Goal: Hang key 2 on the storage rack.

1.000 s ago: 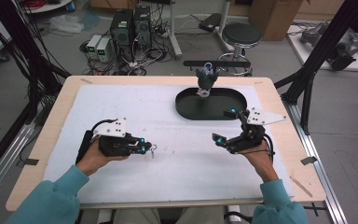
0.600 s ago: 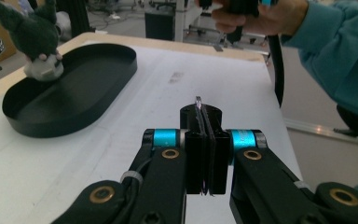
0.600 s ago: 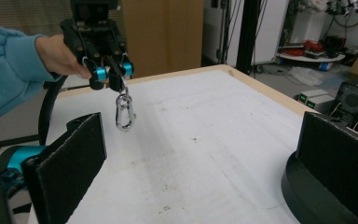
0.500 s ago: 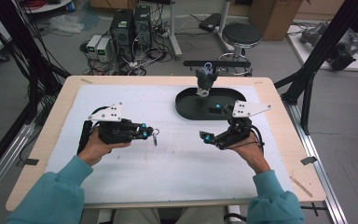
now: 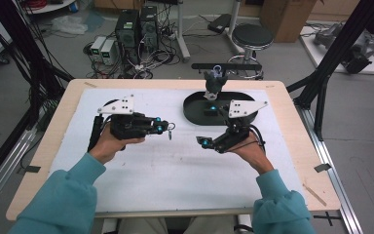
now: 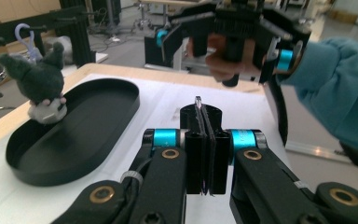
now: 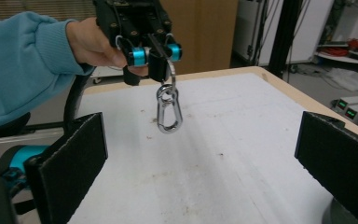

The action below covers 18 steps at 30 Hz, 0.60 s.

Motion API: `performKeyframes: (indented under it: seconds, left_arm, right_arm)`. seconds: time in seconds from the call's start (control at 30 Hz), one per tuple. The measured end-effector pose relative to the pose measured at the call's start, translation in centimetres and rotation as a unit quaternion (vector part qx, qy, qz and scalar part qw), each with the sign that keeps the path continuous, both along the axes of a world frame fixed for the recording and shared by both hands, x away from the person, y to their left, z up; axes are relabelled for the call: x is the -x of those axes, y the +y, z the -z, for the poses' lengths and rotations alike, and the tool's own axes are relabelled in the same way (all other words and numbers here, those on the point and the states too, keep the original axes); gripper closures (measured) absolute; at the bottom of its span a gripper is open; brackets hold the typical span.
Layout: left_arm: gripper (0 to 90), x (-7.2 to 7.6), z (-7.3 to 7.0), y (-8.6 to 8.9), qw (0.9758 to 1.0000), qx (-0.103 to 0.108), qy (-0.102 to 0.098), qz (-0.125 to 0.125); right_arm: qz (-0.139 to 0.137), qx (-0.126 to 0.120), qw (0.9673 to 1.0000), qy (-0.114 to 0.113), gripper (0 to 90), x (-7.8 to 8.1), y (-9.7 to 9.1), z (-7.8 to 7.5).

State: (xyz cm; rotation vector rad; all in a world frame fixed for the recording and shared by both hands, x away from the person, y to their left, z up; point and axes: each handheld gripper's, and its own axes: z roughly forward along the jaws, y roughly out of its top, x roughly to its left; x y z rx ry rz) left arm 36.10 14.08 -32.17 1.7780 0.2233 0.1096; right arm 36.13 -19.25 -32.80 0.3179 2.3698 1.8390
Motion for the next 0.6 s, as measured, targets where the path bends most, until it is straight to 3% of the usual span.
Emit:
performKeyframes:
  seconds: [0.07, 0.37, 0.6]
  left_arm:
    - [88.1, -0.1, -0.2, -0.2, 1.0, 0.003, 0.0, 0.001]
    - [88.1, -0.6, -0.8, -0.9, 1.0, 0.001, -0.002, 0.006]
    - [88.1, -0.7, -0.6, -1.2, 0.9999, 0.003, 0.0, 0.01]
  right_arm:
    - [-0.01, 0.0, 0.9999, -0.007, 3.8, -0.3, 0.5, -0.1]
    - [-0.037, 0.01, 0.9992, 0.004, 5.9, -1.3, 2.0, -0.5]
    - [-0.081, 0.014, 0.9966, 0.004, 21.8, -2.0, 3.2, -0.9]
